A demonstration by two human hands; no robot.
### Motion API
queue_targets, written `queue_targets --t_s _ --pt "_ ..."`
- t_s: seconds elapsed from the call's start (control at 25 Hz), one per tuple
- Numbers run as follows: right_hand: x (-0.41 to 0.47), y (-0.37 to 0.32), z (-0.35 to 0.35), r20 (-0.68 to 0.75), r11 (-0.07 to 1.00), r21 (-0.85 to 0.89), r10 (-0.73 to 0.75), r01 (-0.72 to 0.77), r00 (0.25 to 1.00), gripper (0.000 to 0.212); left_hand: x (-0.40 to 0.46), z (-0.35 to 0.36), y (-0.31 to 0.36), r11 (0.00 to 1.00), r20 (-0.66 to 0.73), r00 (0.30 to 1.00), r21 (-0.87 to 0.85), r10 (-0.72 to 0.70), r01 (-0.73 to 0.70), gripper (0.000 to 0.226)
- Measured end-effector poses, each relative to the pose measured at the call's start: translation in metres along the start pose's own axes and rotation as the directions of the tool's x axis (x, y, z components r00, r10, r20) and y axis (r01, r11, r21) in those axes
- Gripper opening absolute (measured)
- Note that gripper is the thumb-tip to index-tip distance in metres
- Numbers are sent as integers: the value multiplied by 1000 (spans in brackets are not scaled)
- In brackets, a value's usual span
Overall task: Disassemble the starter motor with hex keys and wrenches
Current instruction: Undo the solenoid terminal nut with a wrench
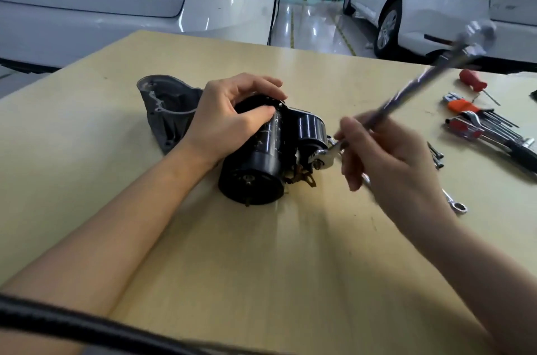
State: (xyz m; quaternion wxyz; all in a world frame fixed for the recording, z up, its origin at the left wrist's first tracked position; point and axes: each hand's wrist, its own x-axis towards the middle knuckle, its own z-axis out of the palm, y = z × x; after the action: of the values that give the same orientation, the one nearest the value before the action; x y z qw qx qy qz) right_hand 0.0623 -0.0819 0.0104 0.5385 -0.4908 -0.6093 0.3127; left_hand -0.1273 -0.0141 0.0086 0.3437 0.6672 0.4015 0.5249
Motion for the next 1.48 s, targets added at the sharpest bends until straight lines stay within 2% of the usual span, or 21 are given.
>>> queue_targets --t_s 0.08,0.16,0.24,0.28,0.32,0.4,0.48,0.52,0.6,0.68,0.8,1.04,1.36,1.48 --pt "14 -14 11 148 941 -292 -133 171 980 28 1 1 1 1000 -8 1000 17 -2 2 25" --pt "22 -25 26 299 807 -506 -168 305 940 31 -1 0 1 1000 -2 1000 11 -7 7 23" --pt "24 -30 36 403 666 -623 -177 411 898 29 -2 -1 1 1000 16 1000 6 -7 7 23" --pt "24 -31 36 422 655 -617 -191 435 886 29 -2 -1 1 1000 19 1000 0 -11 11 23" --pt "24 -31 35 402 686 -585 -218 433 889 31 -2 -1 1 1000 16 1000 -13 -13 14 23" --pt "26 -26 23 215 837 -437 -259 330 942 32 0 0 1 1000 5 1000 -27 -6 6 26" --pt "22 -17 9 -31 976 -127 -181 175 983 29 1 1 0 1000 7 1000 5 -4 4 27" --pt "17 -11 3 -124 995 25 -90 93 988 30 1 0 0 1000 11 1000 17 -3 2 27" --pt "5 0 -8 -216 959 272 136 -74 967 31 1 -2 -1 1000 18 1000 17 9 -9 27" --pt "0 11 -12 -223 882 415 335 -222 915 31 1 -2 -1 1000 18 1000 23 10 -11 27" --pt "-2 18 -6 -192 796 526 453 -298 871 32 1 0 1 999 18 1000 32 3 -4 26" --pt "-3 17 0 -158 790 562 392 -243 907 28 0 -1 2 999 23 1000 42 4 -5 26" --pt "-10 15 -1 -160 886 431 262 -171 952 27 -1 -1 3 999 25 1000 44 -1 0 24" --pt "-10 13 1 -159 953 288 147 -96 976 26 0 -1 2 999 21 1000 47 -3 2 23"
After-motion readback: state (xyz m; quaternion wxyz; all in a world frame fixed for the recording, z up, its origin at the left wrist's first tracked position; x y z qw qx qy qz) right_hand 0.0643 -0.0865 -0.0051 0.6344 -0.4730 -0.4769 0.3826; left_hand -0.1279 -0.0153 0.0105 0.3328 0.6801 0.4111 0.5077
